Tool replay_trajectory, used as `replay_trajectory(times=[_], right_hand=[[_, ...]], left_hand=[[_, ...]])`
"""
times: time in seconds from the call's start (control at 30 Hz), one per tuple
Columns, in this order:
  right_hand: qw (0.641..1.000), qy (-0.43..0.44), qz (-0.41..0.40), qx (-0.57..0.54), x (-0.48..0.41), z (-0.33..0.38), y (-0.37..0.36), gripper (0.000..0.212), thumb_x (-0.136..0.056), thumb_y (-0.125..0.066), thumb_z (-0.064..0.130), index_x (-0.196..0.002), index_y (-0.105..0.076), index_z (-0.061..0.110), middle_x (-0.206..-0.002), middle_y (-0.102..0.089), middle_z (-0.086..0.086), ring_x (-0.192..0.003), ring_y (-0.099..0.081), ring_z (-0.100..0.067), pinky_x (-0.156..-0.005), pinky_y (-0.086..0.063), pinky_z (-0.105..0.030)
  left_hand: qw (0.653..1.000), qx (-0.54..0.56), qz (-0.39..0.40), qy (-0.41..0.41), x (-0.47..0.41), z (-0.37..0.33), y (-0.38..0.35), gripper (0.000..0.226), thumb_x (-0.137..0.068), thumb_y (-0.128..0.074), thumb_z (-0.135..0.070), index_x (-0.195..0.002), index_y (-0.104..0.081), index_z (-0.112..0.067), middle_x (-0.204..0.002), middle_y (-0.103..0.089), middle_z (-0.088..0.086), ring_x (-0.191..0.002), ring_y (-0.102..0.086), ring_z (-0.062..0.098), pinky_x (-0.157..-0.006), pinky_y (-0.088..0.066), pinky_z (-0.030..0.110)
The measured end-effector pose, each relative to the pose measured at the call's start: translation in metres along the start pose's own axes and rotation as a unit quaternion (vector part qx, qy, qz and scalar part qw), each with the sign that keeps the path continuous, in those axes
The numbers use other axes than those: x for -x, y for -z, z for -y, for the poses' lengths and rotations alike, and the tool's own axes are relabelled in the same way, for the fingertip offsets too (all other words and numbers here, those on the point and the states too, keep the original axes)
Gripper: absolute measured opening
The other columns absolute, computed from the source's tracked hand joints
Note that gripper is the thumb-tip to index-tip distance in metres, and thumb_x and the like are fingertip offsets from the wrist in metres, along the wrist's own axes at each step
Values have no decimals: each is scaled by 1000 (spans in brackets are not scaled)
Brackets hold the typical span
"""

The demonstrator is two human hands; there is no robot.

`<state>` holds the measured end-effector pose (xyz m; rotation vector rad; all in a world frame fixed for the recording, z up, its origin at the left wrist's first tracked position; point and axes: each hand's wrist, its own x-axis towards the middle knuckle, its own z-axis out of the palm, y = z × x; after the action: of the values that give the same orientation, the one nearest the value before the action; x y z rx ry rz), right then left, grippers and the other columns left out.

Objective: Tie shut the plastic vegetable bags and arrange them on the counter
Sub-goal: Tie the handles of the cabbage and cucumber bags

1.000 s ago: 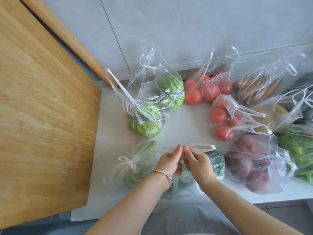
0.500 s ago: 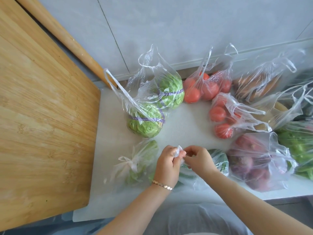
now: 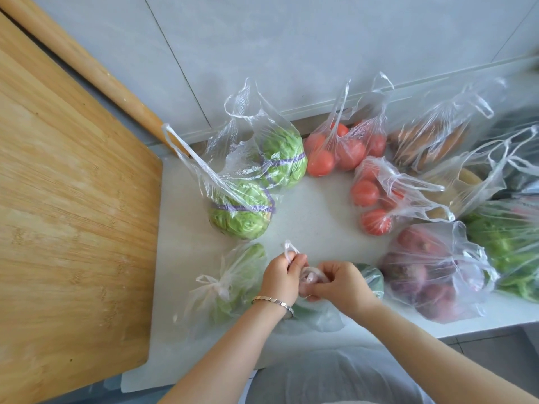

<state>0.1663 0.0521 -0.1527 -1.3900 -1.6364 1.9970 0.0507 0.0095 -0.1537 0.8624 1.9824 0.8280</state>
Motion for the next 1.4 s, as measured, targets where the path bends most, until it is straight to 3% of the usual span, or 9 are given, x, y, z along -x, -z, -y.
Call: replay_trajectory(times=[0.23,0.5,0.63,0.73,0.87,1.03,1.13,1.3,1.4], right_hand=[[933,288,-42,210,-2,-10,-1,16,-80,-57,21,-90,-61,32,-85,-57,4,-71,-59,-9,-66,-45,-7],[908,282,-4,308,-9,-16,5,21,-79,-45,29,-91,-60,21,-104,-56,-2,-80,-60,-17,-68,-51,-30],[978,177,16,105,0,-2,0,21,-86,-42,32,-73,-58,32,-102,-52,11,-92,-51,6,-81,-39,-8],[990,110,12,-92,6,12,0,42,-94,-34,35,-78,-66,14,-87,-66,5,-79,-61,3,-73,-44,-8],[916,25,21,-400,3,16,7,64,-96,-21,3,-43,-55,15,-47,-55,-8,-63,-65,-26,-75,-51,-32],[845,-56,-107,-520,3,-4,40,25,-53,-47,-1,-40,-42,20,-37,-23,4,-37,-25,-14,-59,-46,-33],[856,-106,-128,-489,7,-16,61,27,-52,-50,-2,-49,-35,20,-34,-22,5,-31,-24,-12,-51,-47,-25],[908,-81,-98,-399,-1,1,57,32,-93,-32,5,-63,-37,15,-39,-38,1,-38,-43,-16,-61,-48,-31],[944,2,-34,-329,-4,30,42,37,-95,-35,9,-61,-50,7,-55,-59,-6,-57,-58,-21,-70,-46,-34]], left_hand=[[995,57,-12,87,-5,-2,9,37,-93,-46,-20,-57,-51,-18,-43,-49,-4,-40,-45,9,-43,-36,18],[968,174,26,179,-3,-2,11,36,-93,-48,-19,-58,-55,-14,-30,-46,-7,-32,-43,7,-39,-36,16],[962,196,37,186,0,-2,10,35,-94,-47,-17,-60,-51,-11,-32,-45,-8,-26,-38,3,-33,-29,12],[953,218,-6,210,-2,-2,11,32,-95,-42,-16,-65,-48,-10,-43,-53,0,-30,-49,5,-35,-36,14],[842,456,-24,287,-7,-2,11,38,-98,-33,-20,-62,-41,-10,-43,-64,1,-55,-59,20,-56,-45,30],[722,610,-115,306,-20,17,21,39,-99,-24,-9,-63,-36,-11,-26,-41,-1,-28,-43,15,-32,-46,18],[768,558,-108,294,-22,34,27,40,-100,-24,-17,-61,-34,-13,-26,-33,-2,-21,-27,6,-31,-32,9],[967,231,-2,108,-11,22,20,27,-81,-53,-38,-66,-45,-16,-53,-37,-9,-39,-31,1,-42,-29,15],[982,134,137,1,0,11,13,32,-63,-70,-42,-89,-58,-27,-69,-41,-14,-58,-42,-6,-62,-37,9]])
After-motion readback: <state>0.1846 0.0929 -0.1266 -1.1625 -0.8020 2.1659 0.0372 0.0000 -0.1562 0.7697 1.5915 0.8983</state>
